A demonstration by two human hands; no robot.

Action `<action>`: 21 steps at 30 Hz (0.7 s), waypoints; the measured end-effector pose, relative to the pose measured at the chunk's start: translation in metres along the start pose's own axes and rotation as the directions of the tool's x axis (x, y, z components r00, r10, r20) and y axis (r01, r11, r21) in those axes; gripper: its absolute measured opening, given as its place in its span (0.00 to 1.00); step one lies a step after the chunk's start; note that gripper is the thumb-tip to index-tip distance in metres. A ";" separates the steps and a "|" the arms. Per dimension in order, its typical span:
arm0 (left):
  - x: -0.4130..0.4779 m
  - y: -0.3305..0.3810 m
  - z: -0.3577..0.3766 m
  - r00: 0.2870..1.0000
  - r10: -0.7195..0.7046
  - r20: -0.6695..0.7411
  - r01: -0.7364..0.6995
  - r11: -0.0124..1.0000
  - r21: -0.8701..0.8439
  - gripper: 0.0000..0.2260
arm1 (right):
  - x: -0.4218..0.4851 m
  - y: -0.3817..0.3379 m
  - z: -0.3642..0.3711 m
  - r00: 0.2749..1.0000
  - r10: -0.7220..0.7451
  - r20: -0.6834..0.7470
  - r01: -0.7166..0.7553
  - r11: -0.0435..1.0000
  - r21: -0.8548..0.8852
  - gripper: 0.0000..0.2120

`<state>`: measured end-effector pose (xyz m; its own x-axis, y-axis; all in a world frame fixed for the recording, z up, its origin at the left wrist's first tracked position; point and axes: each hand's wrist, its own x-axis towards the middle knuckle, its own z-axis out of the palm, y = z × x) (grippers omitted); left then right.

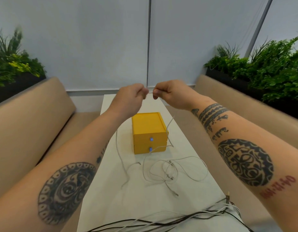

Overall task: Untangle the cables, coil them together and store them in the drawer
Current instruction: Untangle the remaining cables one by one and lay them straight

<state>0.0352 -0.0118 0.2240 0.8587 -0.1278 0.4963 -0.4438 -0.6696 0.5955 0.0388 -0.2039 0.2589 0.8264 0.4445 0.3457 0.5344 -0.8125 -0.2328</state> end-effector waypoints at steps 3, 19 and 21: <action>0.008 -0.025 -0.017 0.976 -0.092 -0.200 0.086 0.996 -0.036 0.09 | -0.011 0.020 0.006 0.995 0.088 -0.037 -0.084 0.991 0.102 0.14; -0.024 -0.058 -0.006 0.954 -0.296 -0.050 0.280 0.938 -0.205 0.13 | -0.007 0.018 0.018 0.940 0.205 -0.272 -0.086 0.915 0.394 0.12; -0.021 -0.032 -0.002 0.979 -0.194 0.057 0.202 0.919 -0.339 0.16 | 0.001 0.001 0.012 0.942 0.151 -0.300 -0.020 0.917 0.399 0.12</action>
<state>0.0308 0.0137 0.1951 0.9418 -0.0369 0.3341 -0.3211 -0.3928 0.8617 0.0426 -0.2001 0.2484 0.8061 0.1829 0.5628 0.5440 -0.6034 -0.5831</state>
